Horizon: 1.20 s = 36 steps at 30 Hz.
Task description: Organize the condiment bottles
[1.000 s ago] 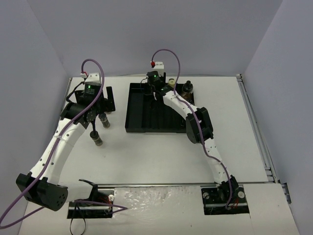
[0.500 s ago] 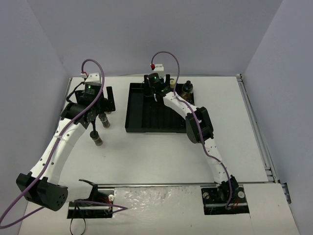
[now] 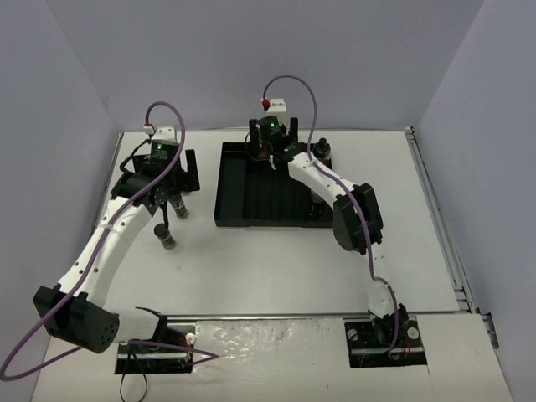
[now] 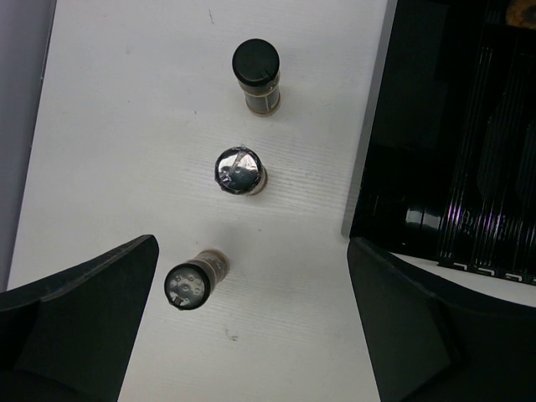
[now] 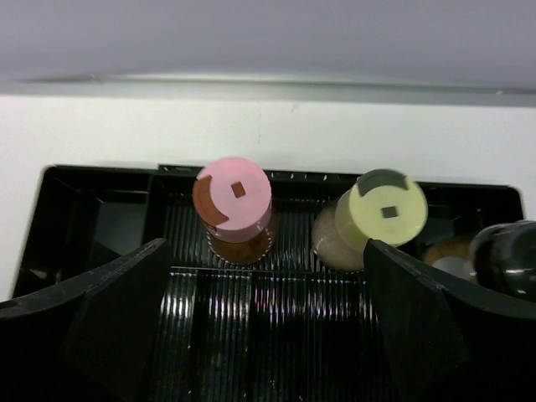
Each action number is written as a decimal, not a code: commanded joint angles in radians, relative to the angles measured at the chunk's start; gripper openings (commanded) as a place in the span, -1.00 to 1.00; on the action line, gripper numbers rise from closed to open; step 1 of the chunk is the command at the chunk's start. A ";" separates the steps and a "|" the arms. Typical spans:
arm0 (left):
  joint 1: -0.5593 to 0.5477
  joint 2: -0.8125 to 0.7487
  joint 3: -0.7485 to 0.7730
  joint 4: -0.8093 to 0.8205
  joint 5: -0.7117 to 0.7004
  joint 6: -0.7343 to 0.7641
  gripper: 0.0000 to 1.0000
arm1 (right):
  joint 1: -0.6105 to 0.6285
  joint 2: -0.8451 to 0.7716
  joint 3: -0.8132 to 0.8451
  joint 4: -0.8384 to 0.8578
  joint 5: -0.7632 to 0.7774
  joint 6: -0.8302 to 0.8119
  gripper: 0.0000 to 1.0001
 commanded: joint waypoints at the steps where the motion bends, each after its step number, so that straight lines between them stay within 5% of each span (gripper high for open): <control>1: -0.001 0.061 0.132 0.019 -0.029 -0.014 0.87 | 0.016 -0.238 -0.057 0.057 0.032 0.016 0.92; 17: 0.045 0.520 0.524 -0.059 -0.060 -0.094 0.87 | 0.033 -0.980 -0.608 -0.023 0.106 0.095 0.92; 36: 0.165 0.659 0.521 -0.017 -0.018 -0.091 0.86 | 0.040 -1.238 -0.876 -0.116 0.098 0.159 0.90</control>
